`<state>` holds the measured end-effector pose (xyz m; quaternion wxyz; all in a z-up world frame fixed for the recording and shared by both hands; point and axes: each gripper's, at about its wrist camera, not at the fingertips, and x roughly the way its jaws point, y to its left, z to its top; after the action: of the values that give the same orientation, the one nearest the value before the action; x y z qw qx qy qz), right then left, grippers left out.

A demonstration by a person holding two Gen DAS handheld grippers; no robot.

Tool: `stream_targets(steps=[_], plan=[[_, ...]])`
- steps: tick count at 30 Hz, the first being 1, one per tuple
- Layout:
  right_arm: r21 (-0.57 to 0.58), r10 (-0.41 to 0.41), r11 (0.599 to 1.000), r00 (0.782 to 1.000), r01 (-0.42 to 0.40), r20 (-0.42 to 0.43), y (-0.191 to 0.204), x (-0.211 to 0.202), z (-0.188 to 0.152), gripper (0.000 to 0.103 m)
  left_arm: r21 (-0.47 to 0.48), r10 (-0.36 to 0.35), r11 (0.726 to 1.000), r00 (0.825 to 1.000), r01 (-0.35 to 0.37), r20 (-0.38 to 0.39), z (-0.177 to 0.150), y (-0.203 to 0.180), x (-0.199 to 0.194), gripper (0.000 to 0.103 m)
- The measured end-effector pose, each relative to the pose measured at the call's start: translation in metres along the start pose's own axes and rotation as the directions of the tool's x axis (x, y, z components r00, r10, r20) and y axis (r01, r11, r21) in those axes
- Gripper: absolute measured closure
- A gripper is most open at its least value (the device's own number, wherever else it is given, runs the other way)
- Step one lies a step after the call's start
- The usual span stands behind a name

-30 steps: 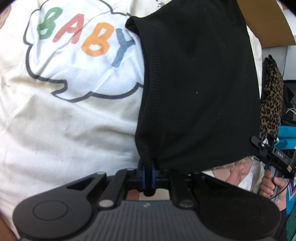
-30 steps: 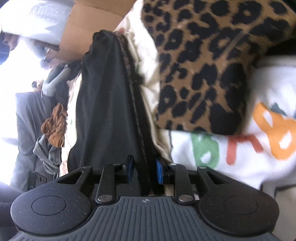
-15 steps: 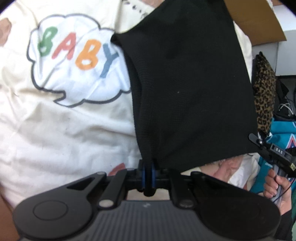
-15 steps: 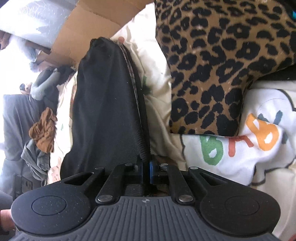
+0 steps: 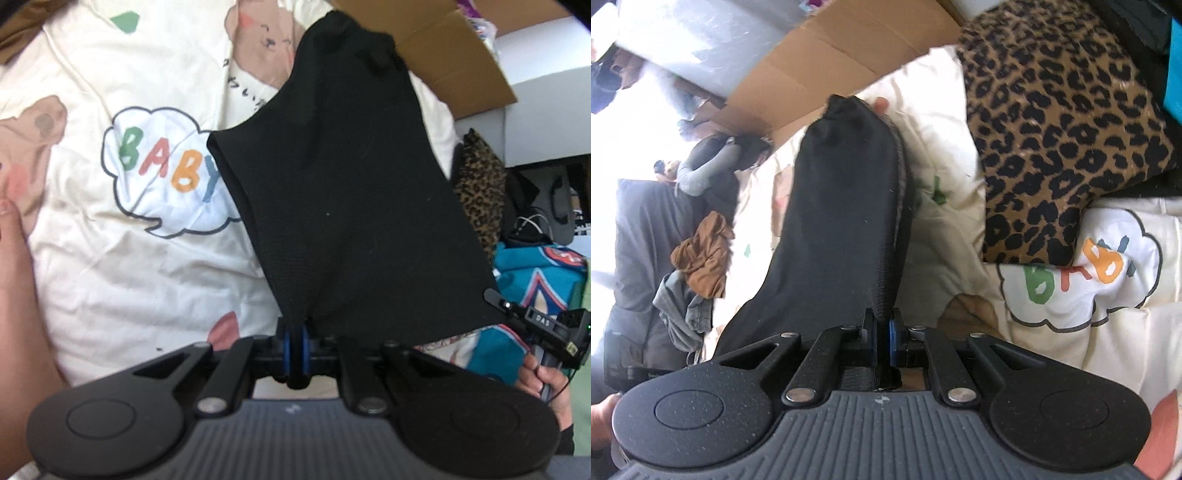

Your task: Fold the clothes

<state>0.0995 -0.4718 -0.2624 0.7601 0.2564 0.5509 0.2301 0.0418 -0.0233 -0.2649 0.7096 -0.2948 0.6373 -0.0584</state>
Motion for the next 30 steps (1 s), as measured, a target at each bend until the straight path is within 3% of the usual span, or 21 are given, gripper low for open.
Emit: stream_targets(steps=[4, 8, 12, 14, 19, 30], plan=[[-0.004, 0.005, 1.0, 1.0, -0.005, 0.013, 0.011, -0.024, -0.006, 0.099, 0.008, -0.025, 1.0, 1.0, 0.025, 0.016, -0.026, 0.022, -0.039, 0.096], [-0.015, -0.002, 1.0, 1.0, 0.003, 0.014, 0.019, -0.044, -0.018, 0.099, 0.023, -0.049, 0.999, 0.999, 0.049, 0.023, -0.037, 0.013, -0.056, 0.096], [-0.024, -0.008, 1.0, 1.0, 0.008, 0.014, 0.023, -0.062, -0.03, 0.099, 0.023, -0.07, 0.997, 0.997, 0.07, 0.023, -0.024, -0.024, -0.019, 0.097], [-0.026, -0.01, 1.0, 1.0, 0.01, 0.011, 0.024, -0.069, -0.036, 0.099, 0.028, -0.08, 0.996, 0.997, 0.079, 0.023, -0.041, -0.013, -0.041, 0.097], [-0.019, -0.01, 1.0, 1.0, 0.01, 0.006, 0.024, -0.077, -0.047, 0.099, 0.038, -0.093, 0.995, 0.995, 0.092, 0.029, -0.046, -0.018, -0.053, 0.097], [0.013, 0.009, 1.0, 1.0, -0.009, 0.023, 0.022, -0.071, -0.05, 0.099, -0.026, -0.11, 0.993, 0.993, 0.111, 0.046, -0.037, 0.009, -0.058, 0.097]])
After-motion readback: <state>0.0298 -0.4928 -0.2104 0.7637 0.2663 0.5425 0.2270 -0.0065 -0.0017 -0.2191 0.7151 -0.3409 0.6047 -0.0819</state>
